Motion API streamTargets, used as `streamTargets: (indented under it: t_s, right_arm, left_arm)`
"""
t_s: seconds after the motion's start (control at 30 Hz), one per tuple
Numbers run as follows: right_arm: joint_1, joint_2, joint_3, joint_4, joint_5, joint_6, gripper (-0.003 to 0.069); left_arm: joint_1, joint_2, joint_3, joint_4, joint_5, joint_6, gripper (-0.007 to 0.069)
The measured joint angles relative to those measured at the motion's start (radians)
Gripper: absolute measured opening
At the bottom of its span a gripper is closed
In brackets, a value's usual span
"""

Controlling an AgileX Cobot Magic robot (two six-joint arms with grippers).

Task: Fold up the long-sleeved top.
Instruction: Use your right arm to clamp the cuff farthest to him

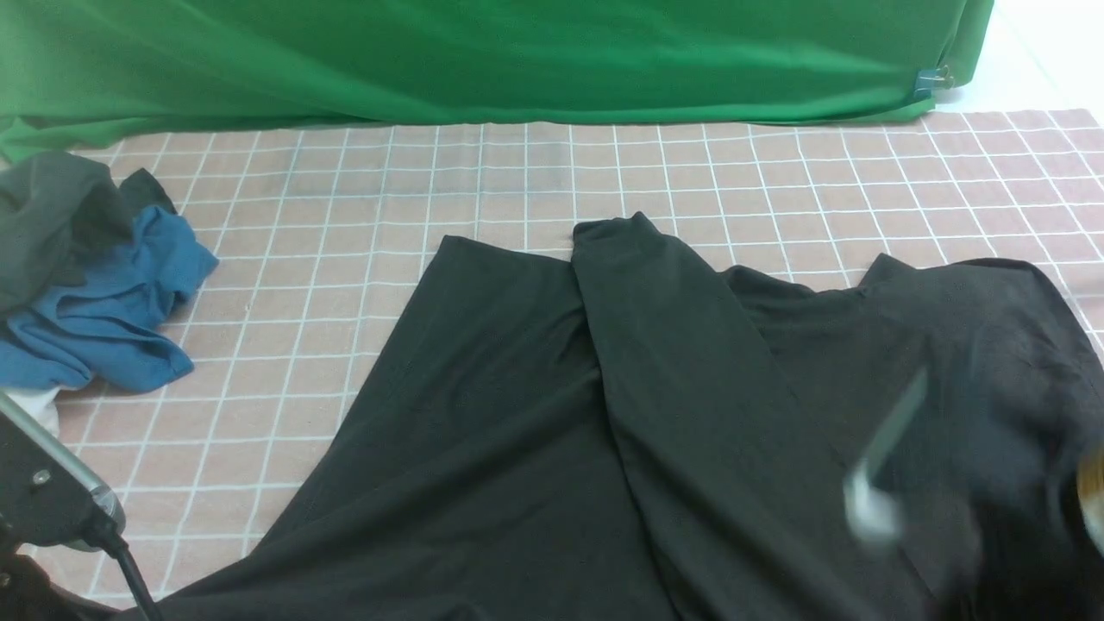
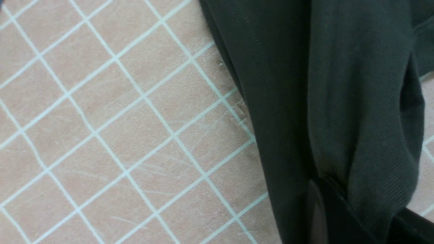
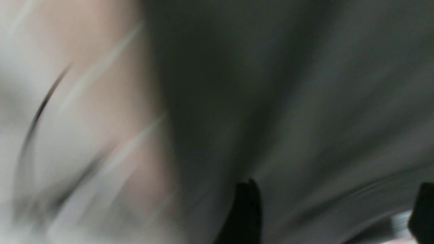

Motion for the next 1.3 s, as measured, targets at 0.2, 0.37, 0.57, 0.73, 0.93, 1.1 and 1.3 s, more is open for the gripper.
streamTargets:
  t_s: [0.2,0.37,0.57,0.73,0.93,1.1,1.3]
  right_arm:
    - [-0.397,0.263,-0.275,0.049,-0.215,0.046,0.0483]
    - [-0.647,0.514,-0.439,0.147,-0.276,0.050,0.0534]
    - [-0.821,0.784,-0.639,0.227,-0.310,0.049,0.0585]
    - [-0.863,0.947,-0.759,0.322,-0.316,-0.003,0.0587]
    - [-0.858,0.996,-0.800,0.365,-0.309,-0.059,0.0584]
    - [-0.847,0.996,-0.800,0.395,-0.309,-0.120,0.0453]
    - [-0.836,0.990,-0.835,0.454,-0.277,-0.197,0.0062]
  left_arm:
    - [0.000,0.000,0.000,0.000,-0.001,0.000,0.0021]
    - [0.000,0.000,0.000,0.000,-0.003,0.000,0.0021]
    - [0.000,0.000,0.000,0.000,-0.003,-0.003,0.0021]
    - [0.000,0.000,0.000,0.000,-0.003,-0.005,0.0021]
    - [0.000,0.000,0.000,0.000,-0.004,-0.005,0.0021]
    - [0.000,0.000,0.000,0.001,-0.016,-0.005,0.0021]
    - [0.000,0.000,0.000,0.006,-0.022,-0.005,0.0021]
